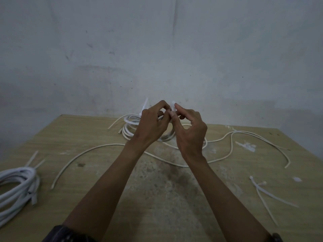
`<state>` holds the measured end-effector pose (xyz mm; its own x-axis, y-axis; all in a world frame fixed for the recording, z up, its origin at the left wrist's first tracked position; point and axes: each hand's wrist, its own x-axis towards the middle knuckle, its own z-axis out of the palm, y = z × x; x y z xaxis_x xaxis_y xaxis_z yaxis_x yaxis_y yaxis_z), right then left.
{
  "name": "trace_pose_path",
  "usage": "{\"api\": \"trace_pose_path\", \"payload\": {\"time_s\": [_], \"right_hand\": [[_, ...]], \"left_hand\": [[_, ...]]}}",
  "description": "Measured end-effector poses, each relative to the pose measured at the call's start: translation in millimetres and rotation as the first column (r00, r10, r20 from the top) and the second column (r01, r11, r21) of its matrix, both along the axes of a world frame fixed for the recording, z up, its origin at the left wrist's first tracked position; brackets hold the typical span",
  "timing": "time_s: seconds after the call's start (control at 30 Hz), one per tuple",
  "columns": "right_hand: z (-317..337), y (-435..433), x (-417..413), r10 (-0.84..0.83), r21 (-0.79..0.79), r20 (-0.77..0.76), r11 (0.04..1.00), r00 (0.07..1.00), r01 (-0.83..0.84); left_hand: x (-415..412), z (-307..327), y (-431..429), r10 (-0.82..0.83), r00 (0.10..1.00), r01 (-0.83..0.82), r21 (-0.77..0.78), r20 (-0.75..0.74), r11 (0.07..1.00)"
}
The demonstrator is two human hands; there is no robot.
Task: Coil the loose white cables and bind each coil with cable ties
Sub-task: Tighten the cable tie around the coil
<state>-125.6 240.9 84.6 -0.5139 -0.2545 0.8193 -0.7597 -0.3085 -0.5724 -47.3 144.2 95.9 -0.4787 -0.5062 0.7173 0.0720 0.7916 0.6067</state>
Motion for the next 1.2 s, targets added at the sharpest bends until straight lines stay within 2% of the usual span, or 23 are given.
{"api": "trace_pose_path", "payload": {"time_s": [0.1, 0.3, 0.43, 0.57, 0.7, 0.83, 0.97, 1.2], "right_hand": [[1, 0, 2, -0.010, -0.023, 0.009, 1.000, 1.000, 0.010], [1, -1, -5, 0.053, 0.111, 0.042, 0.992, 0.998, -0.057], [0, -1, 4, 0.016, 0.046, -0.001, 0.999, 1.000, -0.016], [1, -1, 9, 0.028, -0.004, 0.069, 1.000, 0.997, -0.028], [4, 0, 4, 0.094, 0.035, 0.130, 0.994, 0.987, -0.100], [0, -2, 1, 0.083, 0.113, 0.103, 0.989, 0.991, -0.095], [1, 1, 4, 0.079, 0.069, 0.058, 0.994, 0.995, -0.083], [18, 5, -9, 0.213, 0.218, 0.180, 0.944, 0.960, -0.250]], "left_hand": [[-1, 2, -1, 0.007, 1.000, -0.007, 0.002, 0.008, 1.000], [8, 0, -10, -0.015, 0.999, 0.017, -0.045, 0.034, 0.999], [8, 1, -11, -0.004, 1.000, 0.005, -0.055, 0.025, 0.998], [8, 3, -10, -0.007, 0.999, 0.011, -0.118, 0.041, 0.993], [10, 2, -16, 0.000, 1.000, 0.005, -0.162, 0.029, 0.987], [12, 3, -17, 0.001, 1.000, 0.003, -0.180, 0.019, 0.984], [12, 5, -17, 0.002, 1.000, 0.000, -0.177, 0.014, 0.984], [14, 6, -23, -0.039, 0.999, 0.044, -0.150, 0.035, 0.988]]}}
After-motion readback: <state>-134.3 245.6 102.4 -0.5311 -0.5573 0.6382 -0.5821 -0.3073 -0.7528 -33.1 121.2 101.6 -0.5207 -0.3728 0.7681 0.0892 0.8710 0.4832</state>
